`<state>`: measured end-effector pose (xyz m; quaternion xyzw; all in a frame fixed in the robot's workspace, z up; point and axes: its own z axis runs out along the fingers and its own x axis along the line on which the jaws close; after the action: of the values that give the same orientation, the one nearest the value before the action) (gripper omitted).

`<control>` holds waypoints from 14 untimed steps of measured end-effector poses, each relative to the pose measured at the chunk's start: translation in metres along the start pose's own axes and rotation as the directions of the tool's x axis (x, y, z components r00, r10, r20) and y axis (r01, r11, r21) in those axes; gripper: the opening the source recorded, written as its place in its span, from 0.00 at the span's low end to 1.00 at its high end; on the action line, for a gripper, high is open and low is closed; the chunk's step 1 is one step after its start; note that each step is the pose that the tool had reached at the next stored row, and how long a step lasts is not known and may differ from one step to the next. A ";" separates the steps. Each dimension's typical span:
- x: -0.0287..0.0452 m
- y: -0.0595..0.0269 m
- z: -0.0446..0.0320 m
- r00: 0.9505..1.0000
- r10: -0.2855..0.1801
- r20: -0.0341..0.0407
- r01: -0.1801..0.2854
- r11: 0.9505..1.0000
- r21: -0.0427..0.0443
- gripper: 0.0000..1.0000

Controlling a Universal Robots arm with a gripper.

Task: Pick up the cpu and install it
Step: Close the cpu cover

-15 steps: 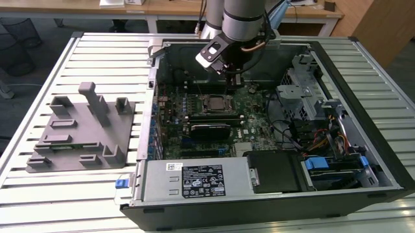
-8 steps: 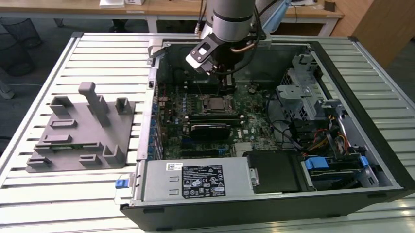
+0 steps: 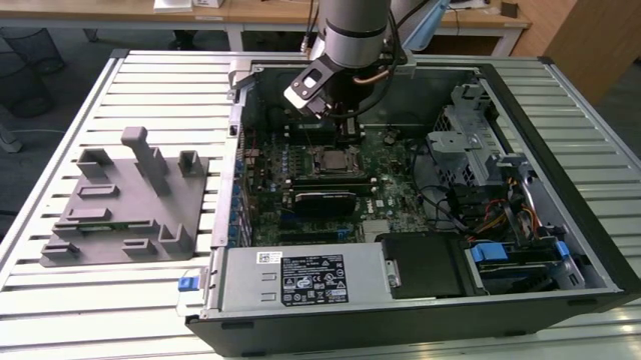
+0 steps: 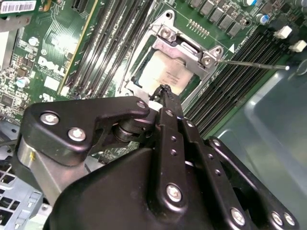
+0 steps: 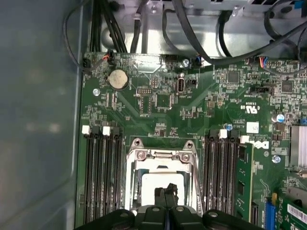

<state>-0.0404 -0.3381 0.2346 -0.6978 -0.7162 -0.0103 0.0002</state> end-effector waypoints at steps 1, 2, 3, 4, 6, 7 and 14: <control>0.0000 -0.0008 0.0009 1.000 0.000 0.000 0.000 1.000 0.000 0.11; 0.0000 -0.0019 0.0017 1.000 0.000 0.000 0.000 1.000 0.000 0.11; 0.0000 -0.0022 0.0022 1.000 0.000 0.000 0.000 1.000 0.000 0.11; 0.0000 -0.0022 0.0022 1.000 0.000 0.000 0.000 1.000 0.000 0.11; 0.0000 -0.0022 0.0023 1.000 0.000 0.000 0.000 1.000 0.000 0.11; 0.0000 -0.0022 0.0023 1.000 0.000 0.000 0.000 1.000 0.000 0.11; 0.0001 -0.0055 0.0026 1.000 0.000 0.000 0.000 1.000 0.000 0.11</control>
<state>-0.0459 -0.3381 0.2319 -0.6978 -0.7162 -0.0103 0.0001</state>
